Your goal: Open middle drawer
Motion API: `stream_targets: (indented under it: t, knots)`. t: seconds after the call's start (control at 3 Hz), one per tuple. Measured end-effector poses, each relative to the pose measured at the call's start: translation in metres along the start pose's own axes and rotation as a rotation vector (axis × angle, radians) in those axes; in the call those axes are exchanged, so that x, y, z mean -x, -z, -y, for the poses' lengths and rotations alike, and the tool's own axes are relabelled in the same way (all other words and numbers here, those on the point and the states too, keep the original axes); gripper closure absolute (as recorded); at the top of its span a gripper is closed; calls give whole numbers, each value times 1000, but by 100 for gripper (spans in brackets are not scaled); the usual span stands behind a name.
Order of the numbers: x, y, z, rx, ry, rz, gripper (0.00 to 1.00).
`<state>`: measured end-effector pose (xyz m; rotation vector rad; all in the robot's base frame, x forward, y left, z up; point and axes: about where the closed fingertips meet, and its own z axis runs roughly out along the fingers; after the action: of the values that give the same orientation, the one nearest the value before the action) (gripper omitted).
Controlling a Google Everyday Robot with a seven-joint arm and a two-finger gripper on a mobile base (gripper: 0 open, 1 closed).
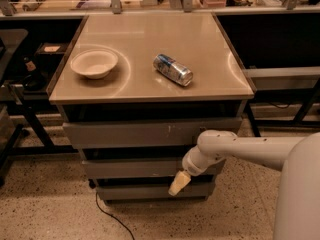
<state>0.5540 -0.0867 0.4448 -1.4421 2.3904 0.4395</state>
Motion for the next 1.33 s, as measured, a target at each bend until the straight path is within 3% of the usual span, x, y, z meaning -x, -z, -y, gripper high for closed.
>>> stream_targets:
  t: [0.67,1.33]
  knots:
    - [-6,-22,2,23,22,-28,0]
    - [-18,-13,-15,65,-2,-66,0]
